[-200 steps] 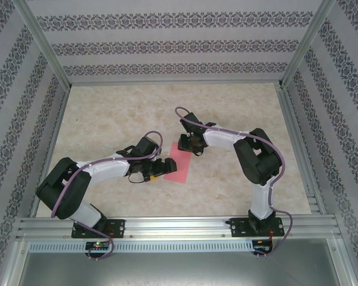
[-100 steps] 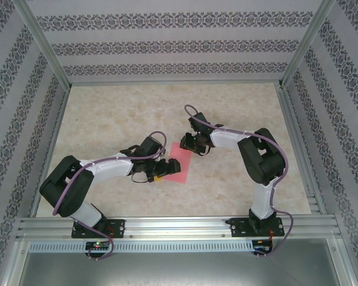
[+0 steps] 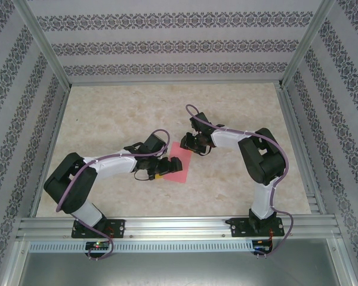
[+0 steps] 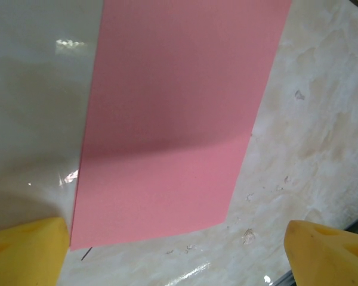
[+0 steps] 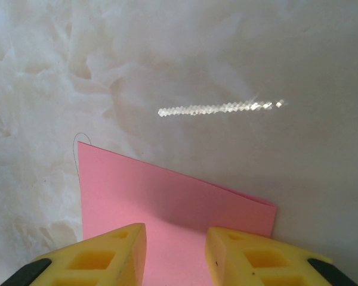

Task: Fold a paper plane with a square sheet of paper (pick it up from the middle)

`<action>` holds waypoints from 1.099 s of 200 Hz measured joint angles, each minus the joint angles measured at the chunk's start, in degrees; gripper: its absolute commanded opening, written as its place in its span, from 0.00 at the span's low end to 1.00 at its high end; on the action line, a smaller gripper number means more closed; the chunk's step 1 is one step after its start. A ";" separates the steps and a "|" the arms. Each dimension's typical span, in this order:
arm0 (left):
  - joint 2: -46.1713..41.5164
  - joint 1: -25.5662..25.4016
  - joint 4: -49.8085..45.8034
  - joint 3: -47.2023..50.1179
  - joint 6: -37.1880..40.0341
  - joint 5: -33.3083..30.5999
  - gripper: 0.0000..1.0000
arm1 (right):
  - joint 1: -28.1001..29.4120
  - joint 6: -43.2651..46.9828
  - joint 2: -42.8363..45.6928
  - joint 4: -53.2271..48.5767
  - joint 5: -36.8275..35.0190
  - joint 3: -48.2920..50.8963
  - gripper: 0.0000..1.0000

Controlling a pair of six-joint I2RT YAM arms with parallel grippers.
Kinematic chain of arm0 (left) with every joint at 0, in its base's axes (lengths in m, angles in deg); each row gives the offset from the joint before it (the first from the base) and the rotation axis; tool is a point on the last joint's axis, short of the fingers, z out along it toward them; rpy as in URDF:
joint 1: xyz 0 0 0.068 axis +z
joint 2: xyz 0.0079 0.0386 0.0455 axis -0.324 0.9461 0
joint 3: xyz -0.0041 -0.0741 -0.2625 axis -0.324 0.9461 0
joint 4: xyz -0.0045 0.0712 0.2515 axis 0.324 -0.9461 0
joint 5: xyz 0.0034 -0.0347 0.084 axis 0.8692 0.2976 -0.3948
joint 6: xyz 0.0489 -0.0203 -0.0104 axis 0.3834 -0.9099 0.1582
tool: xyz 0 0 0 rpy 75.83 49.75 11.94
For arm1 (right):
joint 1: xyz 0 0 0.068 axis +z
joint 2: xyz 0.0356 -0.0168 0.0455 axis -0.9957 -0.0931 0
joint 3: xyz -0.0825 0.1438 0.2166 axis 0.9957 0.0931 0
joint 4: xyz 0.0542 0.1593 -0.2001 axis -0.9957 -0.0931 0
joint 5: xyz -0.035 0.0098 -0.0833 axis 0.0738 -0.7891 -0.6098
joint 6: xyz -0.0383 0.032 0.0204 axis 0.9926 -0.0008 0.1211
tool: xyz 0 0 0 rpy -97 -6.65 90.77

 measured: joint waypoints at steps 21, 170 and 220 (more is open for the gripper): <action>0.00 -0.13 -0.74 0.00 0.02 -0.28 0.93 | 0.00 0.00 0.00 0.04 0.02 0.07 0.35; 3.58 -2.84 -1.11 -3.65 1.53 0.44 0.91 | -0.37 0.00 -0.07 2.54 0.68 0.79 0.35; 3.58 -0.35 0.22 -3.65 2.80 0.61 0.90 | -0.37 0.00 -0.04 3.56 0.68 1.27 0.35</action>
